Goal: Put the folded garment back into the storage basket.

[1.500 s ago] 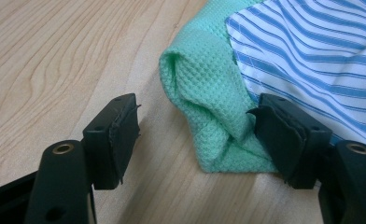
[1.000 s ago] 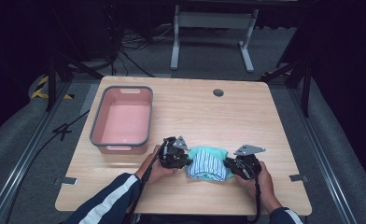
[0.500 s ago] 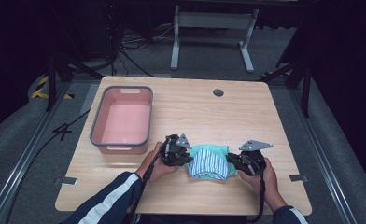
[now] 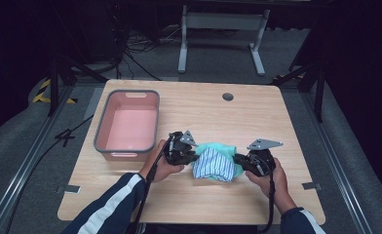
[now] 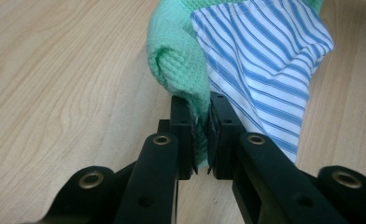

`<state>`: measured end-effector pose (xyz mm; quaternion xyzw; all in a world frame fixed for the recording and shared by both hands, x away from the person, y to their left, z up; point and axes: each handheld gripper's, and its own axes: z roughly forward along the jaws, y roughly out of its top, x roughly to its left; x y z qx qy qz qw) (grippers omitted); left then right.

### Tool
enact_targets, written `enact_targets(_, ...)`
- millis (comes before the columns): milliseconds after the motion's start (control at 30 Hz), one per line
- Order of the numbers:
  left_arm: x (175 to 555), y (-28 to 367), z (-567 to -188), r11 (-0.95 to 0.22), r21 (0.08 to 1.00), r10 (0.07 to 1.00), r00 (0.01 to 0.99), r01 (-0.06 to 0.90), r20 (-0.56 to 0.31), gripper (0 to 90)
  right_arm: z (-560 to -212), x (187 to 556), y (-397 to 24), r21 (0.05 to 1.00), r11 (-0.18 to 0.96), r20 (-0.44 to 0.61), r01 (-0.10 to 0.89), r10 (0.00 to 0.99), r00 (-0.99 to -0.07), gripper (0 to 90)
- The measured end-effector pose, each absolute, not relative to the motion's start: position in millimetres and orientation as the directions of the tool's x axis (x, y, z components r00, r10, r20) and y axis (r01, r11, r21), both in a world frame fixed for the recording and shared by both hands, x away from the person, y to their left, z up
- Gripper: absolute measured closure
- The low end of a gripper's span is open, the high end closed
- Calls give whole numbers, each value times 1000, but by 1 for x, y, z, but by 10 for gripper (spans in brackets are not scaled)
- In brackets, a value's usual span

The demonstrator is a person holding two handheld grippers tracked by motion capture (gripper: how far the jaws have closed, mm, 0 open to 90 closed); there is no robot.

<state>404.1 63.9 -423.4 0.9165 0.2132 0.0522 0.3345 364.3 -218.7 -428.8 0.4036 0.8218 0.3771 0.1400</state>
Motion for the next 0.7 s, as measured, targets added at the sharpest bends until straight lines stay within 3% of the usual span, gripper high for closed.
enact_targets(700, 413, 85, -384, -633, 688, 475, 880, 354, -15, 823, -387, 385, -201, 782, 385, 35, 491, 758, -651, 829)
